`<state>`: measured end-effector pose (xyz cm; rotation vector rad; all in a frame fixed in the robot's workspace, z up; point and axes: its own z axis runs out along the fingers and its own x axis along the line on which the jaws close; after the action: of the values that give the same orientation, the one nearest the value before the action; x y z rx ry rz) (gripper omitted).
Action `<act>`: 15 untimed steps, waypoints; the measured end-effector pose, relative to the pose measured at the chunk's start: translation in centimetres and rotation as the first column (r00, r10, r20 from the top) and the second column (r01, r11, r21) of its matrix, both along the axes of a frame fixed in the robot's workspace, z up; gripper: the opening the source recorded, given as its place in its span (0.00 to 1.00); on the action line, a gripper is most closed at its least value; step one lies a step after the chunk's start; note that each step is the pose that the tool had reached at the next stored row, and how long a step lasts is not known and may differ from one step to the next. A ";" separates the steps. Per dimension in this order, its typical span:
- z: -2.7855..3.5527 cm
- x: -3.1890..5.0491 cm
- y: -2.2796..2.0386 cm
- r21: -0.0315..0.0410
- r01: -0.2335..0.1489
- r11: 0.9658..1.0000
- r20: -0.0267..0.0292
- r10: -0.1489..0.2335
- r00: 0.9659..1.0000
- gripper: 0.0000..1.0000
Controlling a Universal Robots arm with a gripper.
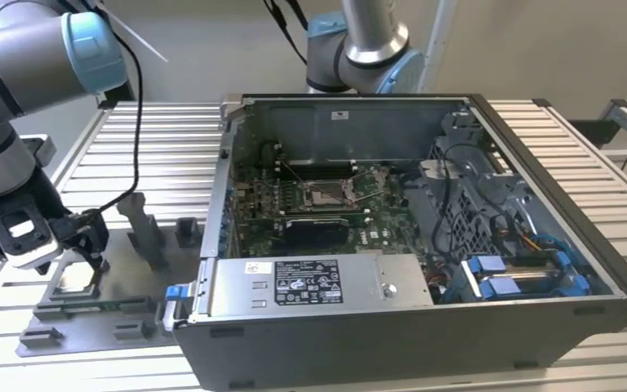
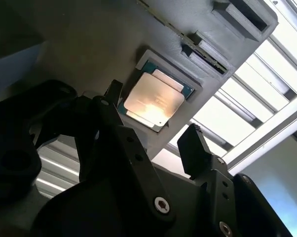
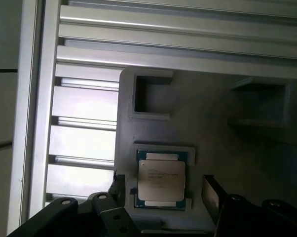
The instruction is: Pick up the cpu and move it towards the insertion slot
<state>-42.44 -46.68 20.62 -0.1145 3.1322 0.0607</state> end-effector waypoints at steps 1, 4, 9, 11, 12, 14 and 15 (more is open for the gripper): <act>-0.15 -0.01 0.00 0.000 0.000 1.000 0.000 0.000 1.000 1.00; -0.61 -0.03 0.00 0.000 -0.001 1.000 0.000 0.001 1.000 1.00; -1.34 -0.04 0.00 0.000 -0.004 1.000 0.001 0.004 1.000 1.00; -1.58 -0.04 0.00 0.000 -0.005 1.000 0.001 0.005 1.000 1.00; -1.68 -0.05 0.00 0.000 -0.006 1.000 0.001 0.006 1.000 1.00; -1.84 -0.06 0.00 0.000 -0.007 1.000 0.001 0.007 1.000 1.00; -1.90 -0.07 0.00 0.000 -0.007 1.000 0.001 0.007 1.000 1.00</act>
<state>-42.51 -46.68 18.72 -0.1254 3.1306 0.0605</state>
